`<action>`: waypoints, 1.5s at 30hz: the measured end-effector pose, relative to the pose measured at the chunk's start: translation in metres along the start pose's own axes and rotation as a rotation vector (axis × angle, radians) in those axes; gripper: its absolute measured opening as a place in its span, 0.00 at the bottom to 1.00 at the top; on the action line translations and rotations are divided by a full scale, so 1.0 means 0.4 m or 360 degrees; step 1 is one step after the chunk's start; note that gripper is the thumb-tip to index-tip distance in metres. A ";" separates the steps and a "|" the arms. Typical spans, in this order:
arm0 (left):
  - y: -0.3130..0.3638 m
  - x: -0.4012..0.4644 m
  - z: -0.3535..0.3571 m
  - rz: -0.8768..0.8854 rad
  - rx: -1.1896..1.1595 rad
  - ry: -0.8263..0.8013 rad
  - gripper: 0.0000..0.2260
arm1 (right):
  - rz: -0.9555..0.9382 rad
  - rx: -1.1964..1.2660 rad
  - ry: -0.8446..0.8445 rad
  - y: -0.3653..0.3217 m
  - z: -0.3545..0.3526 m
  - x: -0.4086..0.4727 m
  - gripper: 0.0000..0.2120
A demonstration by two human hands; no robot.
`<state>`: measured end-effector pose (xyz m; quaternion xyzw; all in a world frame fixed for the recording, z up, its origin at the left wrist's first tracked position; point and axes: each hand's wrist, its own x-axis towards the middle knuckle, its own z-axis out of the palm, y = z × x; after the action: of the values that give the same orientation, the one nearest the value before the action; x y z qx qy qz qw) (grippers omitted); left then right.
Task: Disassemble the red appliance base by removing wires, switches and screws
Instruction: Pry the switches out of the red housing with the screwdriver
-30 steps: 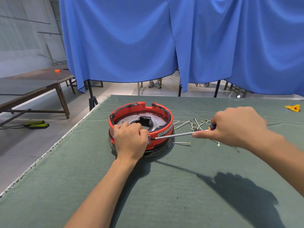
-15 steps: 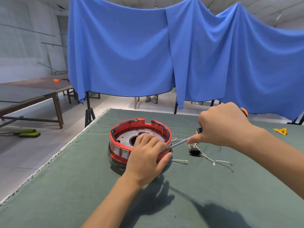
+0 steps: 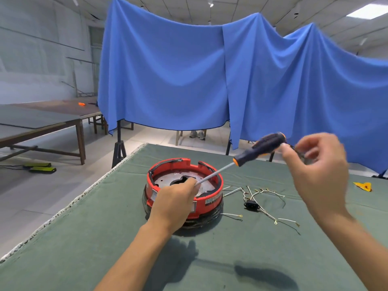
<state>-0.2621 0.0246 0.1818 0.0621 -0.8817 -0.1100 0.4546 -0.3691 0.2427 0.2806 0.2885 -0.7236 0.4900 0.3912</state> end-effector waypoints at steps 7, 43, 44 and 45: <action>0.005 -0.012 -0.003 -0.0055 -0.0052 -0.0070 0.11 | 0.1527 0.1255 -0.0921 -0.028 0.097 -0.049 0.17; -0.049 -0.046 0.069 -0.0796 0.0144 -0.0075 0.14 | 0.0636 0.1183 -0.0225 -0.152 0.178 -0.041 0.13; -0.050 -0.046 0.069 -0.0797 0.0140 -0.0073 0.14 | 0.0640 0.1185 -0.0224 -0.152 0.179 -0.040 0.14; -0.051 -0.046 0.069 -0.0796 0.0141 -0.0070 0.14 | 0.0638 0.1189 -0.0221 -0.152 0.180 -0.040 0.14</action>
<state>-0.2738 0.0127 0.1466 0.2959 -0.8525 -0.1816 0.3907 -0.3323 0.1544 0.2813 0.2962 -0.5629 0.7642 0.1071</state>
